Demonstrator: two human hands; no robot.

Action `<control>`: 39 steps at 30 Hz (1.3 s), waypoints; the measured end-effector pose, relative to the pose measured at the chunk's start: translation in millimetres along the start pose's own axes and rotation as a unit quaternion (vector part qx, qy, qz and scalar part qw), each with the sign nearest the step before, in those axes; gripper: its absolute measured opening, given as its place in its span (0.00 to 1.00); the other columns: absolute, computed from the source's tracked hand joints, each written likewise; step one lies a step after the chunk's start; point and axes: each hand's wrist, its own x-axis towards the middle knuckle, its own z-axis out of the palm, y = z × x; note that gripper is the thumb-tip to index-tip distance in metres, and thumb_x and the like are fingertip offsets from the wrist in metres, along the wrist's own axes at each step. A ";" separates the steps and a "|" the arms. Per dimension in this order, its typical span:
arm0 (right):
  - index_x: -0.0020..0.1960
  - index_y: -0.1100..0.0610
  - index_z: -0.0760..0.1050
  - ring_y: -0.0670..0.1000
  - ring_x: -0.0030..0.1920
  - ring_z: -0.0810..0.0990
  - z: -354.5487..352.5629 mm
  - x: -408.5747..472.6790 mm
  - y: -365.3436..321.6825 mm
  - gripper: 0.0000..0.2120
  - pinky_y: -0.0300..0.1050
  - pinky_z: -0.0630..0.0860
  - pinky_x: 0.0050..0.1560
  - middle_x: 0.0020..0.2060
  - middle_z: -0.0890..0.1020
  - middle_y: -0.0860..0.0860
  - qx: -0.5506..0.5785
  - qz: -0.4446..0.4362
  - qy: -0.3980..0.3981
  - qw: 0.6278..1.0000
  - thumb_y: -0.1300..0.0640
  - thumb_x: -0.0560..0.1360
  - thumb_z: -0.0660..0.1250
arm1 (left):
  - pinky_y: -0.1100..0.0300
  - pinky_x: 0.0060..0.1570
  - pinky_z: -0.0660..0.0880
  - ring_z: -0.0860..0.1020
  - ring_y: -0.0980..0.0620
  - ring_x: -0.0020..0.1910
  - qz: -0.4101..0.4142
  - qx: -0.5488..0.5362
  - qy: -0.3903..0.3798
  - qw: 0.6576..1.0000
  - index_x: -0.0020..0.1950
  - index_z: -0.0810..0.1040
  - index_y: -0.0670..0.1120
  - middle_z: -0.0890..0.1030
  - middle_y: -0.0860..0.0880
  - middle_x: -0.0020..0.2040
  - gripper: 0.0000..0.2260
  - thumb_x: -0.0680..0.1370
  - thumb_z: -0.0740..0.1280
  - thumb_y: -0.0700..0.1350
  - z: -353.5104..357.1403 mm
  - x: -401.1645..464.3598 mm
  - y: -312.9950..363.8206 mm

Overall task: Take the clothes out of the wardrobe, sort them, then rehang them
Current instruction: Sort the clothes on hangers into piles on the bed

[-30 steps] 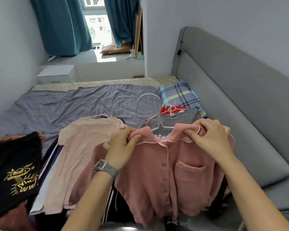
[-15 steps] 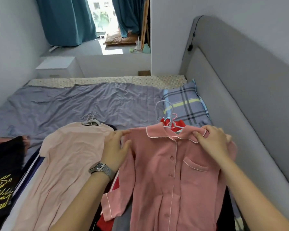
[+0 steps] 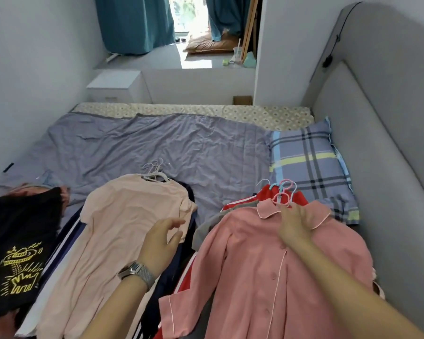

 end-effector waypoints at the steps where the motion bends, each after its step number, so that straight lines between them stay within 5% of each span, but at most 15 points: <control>1: 0.64 0.49 0.71 0.56 0.63 0.70 0.5 -3.9 -21.7 0.23 0.53 0.65 0.62 0.60 0.72 0.50 0.016 -0.032 0.001 0.999 0.58 0.69 0.64 | 0.65 0.50 0.67 0.73 0.56 0.51 -0.003 0.001 -0.009 1.000 0.56 0.79 0.46 0.77 0.54 0.50 0.11 0.75 0.66 0.36 -2.0 2.8 -10.2; 5: 0.66 0.48 0.70 0.53 0.68 0.68 11.5 -19.6 -115.4 0.23 0.49 0.61 0.67 0.65 0.72 0.48 0.108 -0.092 -0.050 0.989 0.57 0.71 0.63 | 0.62 0.51 0.71 0.74 0.55 0.50 -0.021 0.002 -0.046 0.999 0.56 0.78 0.48 0.78 0.54 0.50 0.11 0.75 0.66 0.37 -18.2 21.6 -60.5; 11: 0.67 0.53 0.71 0.57 0.65 0.70 36.6 -18.1 -227.3 0.24 0.47 0.66 0.65 0.64 0.74 0.54 0.169 -0.068 -0.121 0.976 0.62 0.71 0.62 | 0.59 0.51 0.73 0.76 0.53 0.47 -0.029 -0.031 -0.080 0.996 0.55 0.78 0.47 0.78 0.51 0.48 0.11 0.75 0.67 0.37 -70.4 79.8 -148.3; 16: 0.66 0.59 0.72 0.57 0.60 0.76 95.2 3.4 -301.3 0.20 0.45 0.71 0.59 0.61 0.77 0.57 0.190 0.008 -0.194 0.962 0.61 0.74 0.62 | 0.74 0.43 0.70 0.76 0.61 0.44 -0.047 -0.071 -0.101 0.991 0.55 0.76 0.49 0.78 0.51 0.48 0.10 0.76 0.66 0.39 -100.2 134.7 -236.2; 23: 0.63 0.63 0.71 0.59 0.59 0.76 202.9 55.0 -345.9 0.18 0.48 0.71 0.57 0.60 0.78 0.58 0.168 0.074 -0.259 0.948 0.53 0.79 0.56 | 0.77 0.42 0.67 0.77 0.58 0.47 -0.084 -0.099 -0.107 0.986 0.62 0.74 0.48 0.79 0.52 0.51 0.13 0.78 0.63 0.43 -83.4 182.2 -352.6; 26: 0.68 0.59 0.69 0.60 0.63 0.72 239.2 91.8 -351.4 0.29 0.48 0.68 0.64 0.65 0.72 0.59 0.143 0.080 -0.233 0.959 0.44 0.73 0.55 | 0.71 0.45 0.67 0.77 0.55 0.47 -0.096 -0.095 -0.126 0.983 0.67 0.72 0.47 0.79 0.51 0.50 0.18 0.77 0.65 0.41 -67.5 195.3 -391.3; 30: 0.70 0.61 0.66 0.60 0.69 0.64 251.6 136.5 -377.1 0.26 0.50 0.62 0.69 0.67 0.68 0.61 0.106 0.088 -0.168 0.976 0.56 0.75 0.67 | 0.71 0.45 0.68 0.76 0.61 0.44 -0.111 -0.105 -0.105 0.983 0.67 0.72 0.48 0.80 0.51 0.49 0.19 0.76 0.67 0.41 -53.7 210.2 -431.2; 32: 0.68 0.62 0.67 0.61 0.68 0.65 262.7 159.9 -387.1 0.23 0.49 0.61 0.67 0.65 0.69 0.62 0.075 0.067 -0.167 0.981 0.57 0.76 0.65 | 0.74 0.43 0.67 0.75 0.62 0.43 -0.121 -0.105 -0.102 0.982 0.67 0.72 0.49 0.80 0.51 0.49 0.19 0.76 0.66 0.41 -50.0 215.8 -446.4; 35: 0.62 0.68 0.70 0.62 0.65 0.66 279.8 187.4 -397.9 0.15 0.49 0.64 0.64 0.62 0.70 0.65 0.035 0.067 -0.193 0.978 0.65 0.77 0.59 | 0.66 0.49 0.68 0.76 0.58 0.45 -0.152 -0.112 -0.104 0.976 0.69 0.69 0.48 0.80 0.50 0.52 0.21 0.77 0.65 0.42 -44.9 221.8 -464.5; 39: 0.69 0.70 0.60 0.63 0.69 0.64 285.2 215.1 -408.8 0.26 0.52 0.61 0.67 0.68 0.66 0.65 0.011 0.087 -0.198 0.976 0.63 0.76 0.65 | 0.65 0.49 0.68 0.75 0.65 0.43 -0.177 -0.121 -0.096 0.972 0.71 0.66 0.50 0.79 0.52 0.53 0.22 0.77 0.64 0.42 -38.5 222.2 -478.8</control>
